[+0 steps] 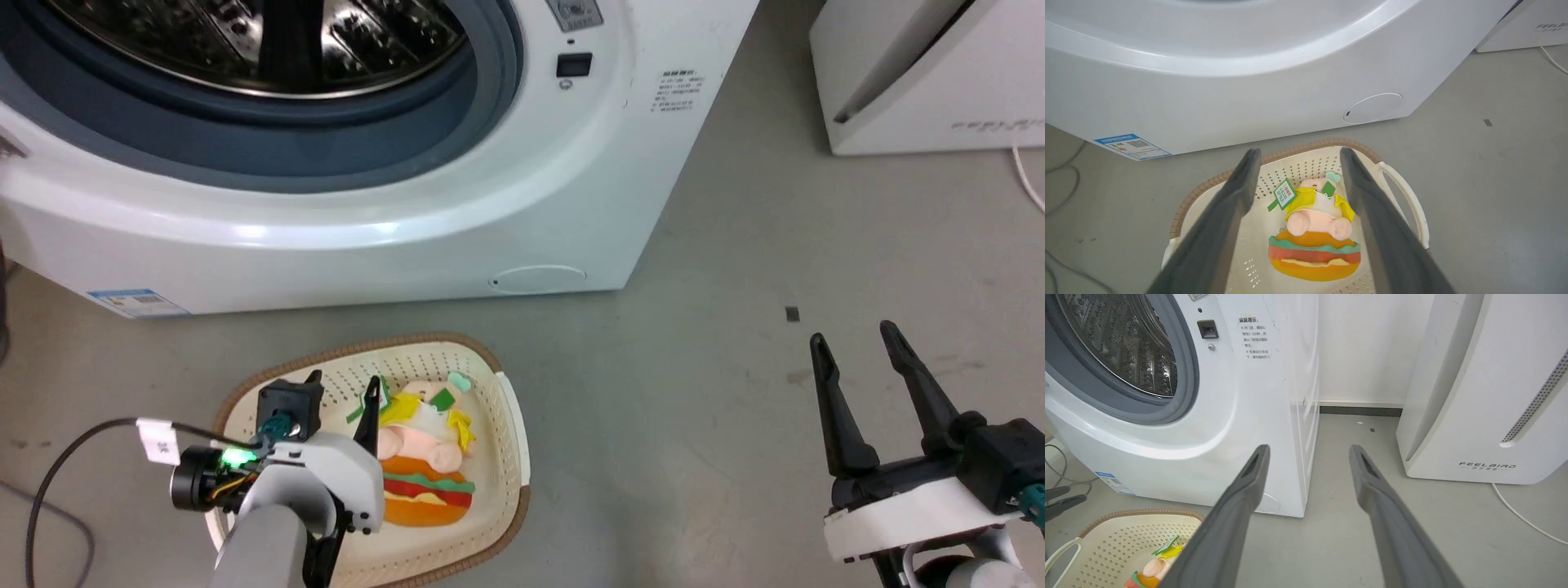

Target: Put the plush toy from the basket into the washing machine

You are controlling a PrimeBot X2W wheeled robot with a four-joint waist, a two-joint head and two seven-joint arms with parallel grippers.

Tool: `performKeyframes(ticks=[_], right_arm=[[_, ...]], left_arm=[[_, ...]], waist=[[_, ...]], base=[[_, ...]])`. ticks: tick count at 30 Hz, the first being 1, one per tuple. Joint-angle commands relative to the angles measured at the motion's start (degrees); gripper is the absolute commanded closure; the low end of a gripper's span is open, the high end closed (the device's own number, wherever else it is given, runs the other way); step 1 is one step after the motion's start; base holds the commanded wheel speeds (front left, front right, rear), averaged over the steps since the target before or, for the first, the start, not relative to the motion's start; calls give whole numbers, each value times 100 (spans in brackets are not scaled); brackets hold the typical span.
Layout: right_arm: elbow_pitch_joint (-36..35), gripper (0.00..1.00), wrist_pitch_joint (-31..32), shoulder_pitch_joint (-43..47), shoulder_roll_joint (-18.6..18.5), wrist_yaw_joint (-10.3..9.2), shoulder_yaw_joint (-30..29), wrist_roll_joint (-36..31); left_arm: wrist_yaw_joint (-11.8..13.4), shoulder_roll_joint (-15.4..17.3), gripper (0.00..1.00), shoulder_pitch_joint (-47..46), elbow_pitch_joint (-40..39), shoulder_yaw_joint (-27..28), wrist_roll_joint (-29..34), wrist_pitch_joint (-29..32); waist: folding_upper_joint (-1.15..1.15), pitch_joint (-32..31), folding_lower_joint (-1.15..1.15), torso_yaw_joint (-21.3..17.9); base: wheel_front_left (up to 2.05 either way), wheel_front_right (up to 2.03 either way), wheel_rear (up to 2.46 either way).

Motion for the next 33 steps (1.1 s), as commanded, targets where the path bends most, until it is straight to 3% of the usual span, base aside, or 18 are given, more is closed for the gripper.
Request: performKeyframes(ticks=[1, 33], right_arm=[[-55, 0, -63, -86, 2, -3, -7, 37], [-283, 0, -432, -297, 3, -4, -164, 458]], left_arm=[[-41, 39, 0, -224, 194, -66, -2, -10], [-213, 634, 0, -2212, 2377, -782, -20, 1072]], waist=[[0, 206, -1, -46], [0, 2357, -1, -376]], base=[[0, 0, 0], [0, 0, 0]])
